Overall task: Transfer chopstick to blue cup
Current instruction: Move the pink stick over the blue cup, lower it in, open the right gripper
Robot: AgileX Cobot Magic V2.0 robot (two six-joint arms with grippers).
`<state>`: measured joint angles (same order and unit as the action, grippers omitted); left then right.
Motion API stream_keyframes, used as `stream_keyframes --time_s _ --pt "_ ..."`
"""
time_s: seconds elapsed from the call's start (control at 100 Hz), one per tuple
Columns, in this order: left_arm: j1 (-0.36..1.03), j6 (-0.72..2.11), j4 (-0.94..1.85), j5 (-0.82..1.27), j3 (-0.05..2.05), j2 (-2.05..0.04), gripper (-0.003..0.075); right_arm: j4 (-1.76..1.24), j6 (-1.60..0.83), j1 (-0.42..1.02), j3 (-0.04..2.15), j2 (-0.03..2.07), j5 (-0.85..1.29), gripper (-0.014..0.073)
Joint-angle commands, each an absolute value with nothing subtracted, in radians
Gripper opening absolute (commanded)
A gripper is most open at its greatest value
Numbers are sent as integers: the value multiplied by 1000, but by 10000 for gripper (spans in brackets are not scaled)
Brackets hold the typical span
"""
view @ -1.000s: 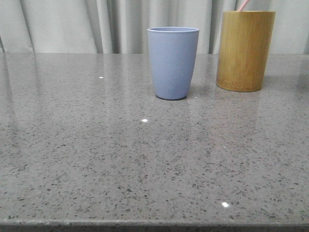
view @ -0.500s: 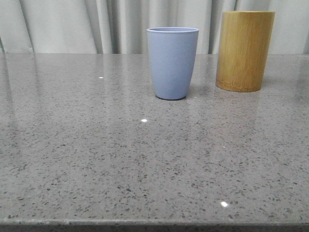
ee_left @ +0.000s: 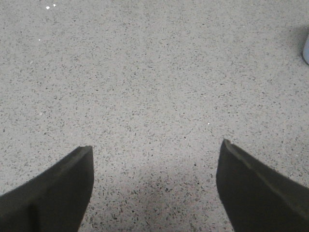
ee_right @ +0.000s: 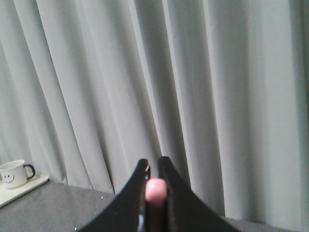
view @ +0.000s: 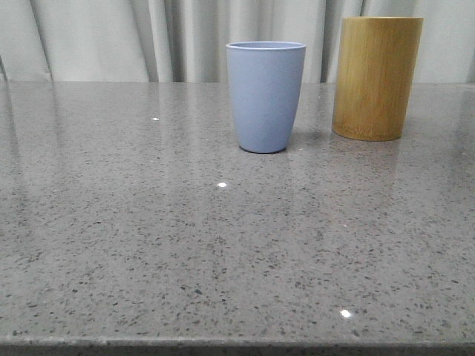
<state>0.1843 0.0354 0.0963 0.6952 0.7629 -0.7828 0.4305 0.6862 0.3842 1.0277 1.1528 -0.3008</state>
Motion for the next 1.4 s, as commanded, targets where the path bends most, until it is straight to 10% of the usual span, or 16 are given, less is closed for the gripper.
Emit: stream_keyframes --time_s 0.0,0.36,0.67,1.39 --pt "180 28 104 625 787 -776 516 443 689 392 1060 1183 -381 -67" --pt "180 28 104 625 787 -776 516 443 700 393 1060 1298 -391 -32" --pt "180 28 104 625 787 -776 516 445 700 398 1060 1300 -391 445" --pt "180 28 104 625 787 -776 516 570 678 357 1116 930 264 455"
